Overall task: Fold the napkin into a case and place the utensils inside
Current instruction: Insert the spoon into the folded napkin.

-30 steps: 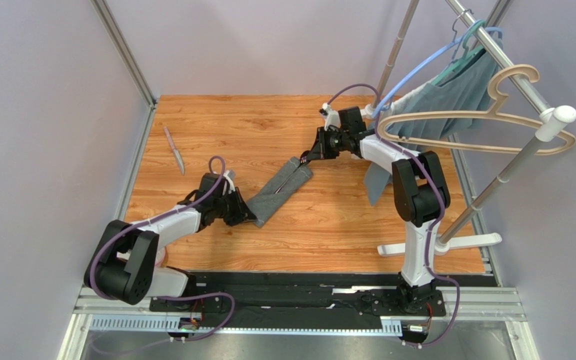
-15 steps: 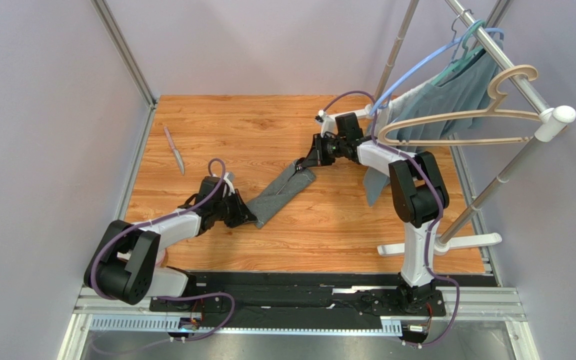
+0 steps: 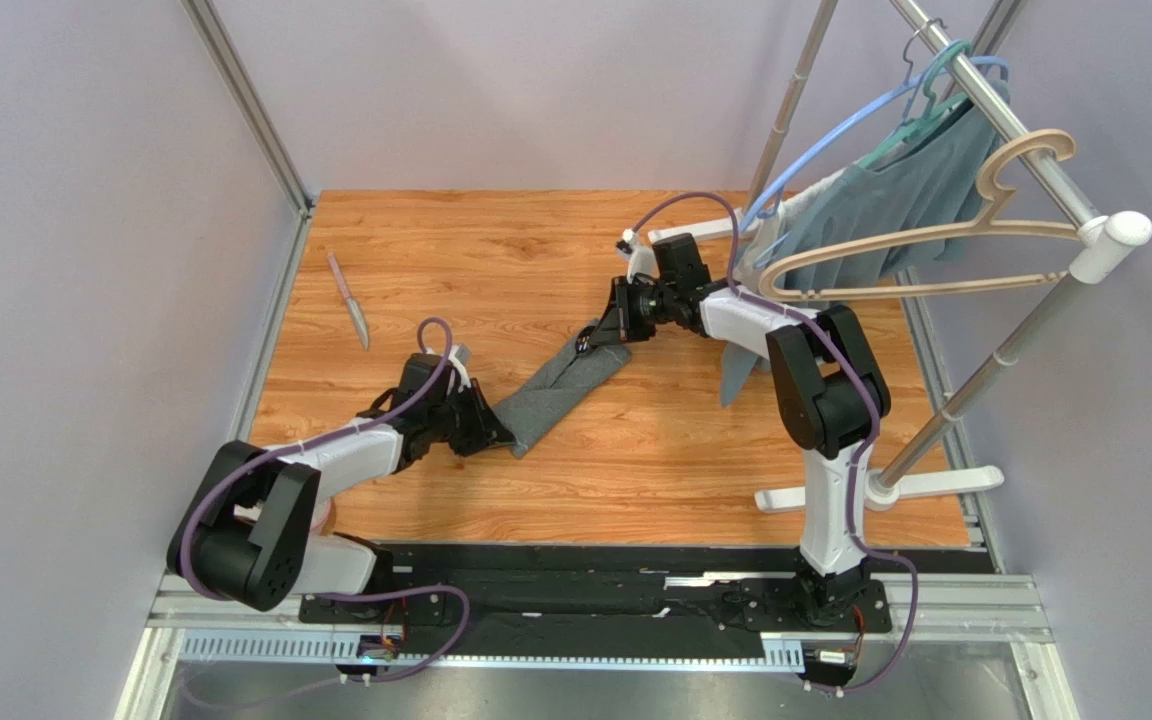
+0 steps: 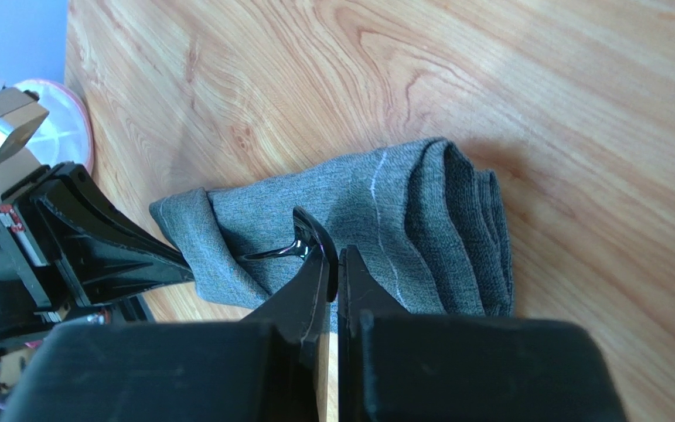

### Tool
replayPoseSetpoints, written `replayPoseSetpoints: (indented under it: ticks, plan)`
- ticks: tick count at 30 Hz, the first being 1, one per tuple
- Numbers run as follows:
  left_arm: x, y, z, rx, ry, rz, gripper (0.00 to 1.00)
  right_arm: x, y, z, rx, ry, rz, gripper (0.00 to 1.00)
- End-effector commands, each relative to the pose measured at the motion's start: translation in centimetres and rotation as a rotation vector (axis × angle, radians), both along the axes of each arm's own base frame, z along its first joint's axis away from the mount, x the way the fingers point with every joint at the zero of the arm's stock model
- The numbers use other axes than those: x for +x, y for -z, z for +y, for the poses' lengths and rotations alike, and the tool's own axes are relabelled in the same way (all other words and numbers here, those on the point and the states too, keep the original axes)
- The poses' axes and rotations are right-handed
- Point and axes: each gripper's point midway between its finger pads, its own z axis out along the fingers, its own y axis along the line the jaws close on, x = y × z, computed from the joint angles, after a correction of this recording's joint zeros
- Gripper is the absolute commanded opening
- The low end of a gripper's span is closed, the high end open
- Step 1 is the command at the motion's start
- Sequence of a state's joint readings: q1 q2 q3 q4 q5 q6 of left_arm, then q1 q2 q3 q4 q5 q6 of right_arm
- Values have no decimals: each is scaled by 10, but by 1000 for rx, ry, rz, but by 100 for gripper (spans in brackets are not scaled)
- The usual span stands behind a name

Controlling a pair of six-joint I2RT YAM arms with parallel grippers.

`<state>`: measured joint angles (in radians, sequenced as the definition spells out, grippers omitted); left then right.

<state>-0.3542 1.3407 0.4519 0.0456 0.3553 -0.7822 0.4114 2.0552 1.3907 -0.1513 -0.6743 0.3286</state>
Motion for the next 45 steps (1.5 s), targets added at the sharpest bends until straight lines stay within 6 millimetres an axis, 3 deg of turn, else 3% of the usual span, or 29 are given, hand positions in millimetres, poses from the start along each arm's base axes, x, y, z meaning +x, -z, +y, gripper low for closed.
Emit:
replayPoseSetpoints:
  ticks: [1,10,18,26,28,29,31,32,41,45]
  plan:
    - [5,-7,-2,-6,-8,-42,0,-11,-3,15,23,48,69,0]
    - [5,-8,-3,-7,-9,-45,0,-22,14,31,6,76,117,0]
    - [3,-8,-2,-1,-9,-47,0,-16,10,33,-32,52,76,4]
    - [4,-19,1,13,1,-80,0,12,1,39,-53,-24,-13,9]
    - [6,-24,2,18,-1,-100,0,16,5,42,-52,-66,-20,14]
    - [3,-23,4,30,0,-87,0,24,-4,46,-43,-69,-46,16]
    - [3,-24,5,36,-1,-91,0,29,5,45,-58,-73,-30,21]
    - [3,-24,6,42,2,-96,0,33,-2,48,-47,-77,-46,21]
    - [0,-16,5,34,2,-74,0,41,1,50,-55,-73,-48,17]
    - [2,-24,4,24,-1,-86,0,50,-1,43,-84,-27,-61,27]
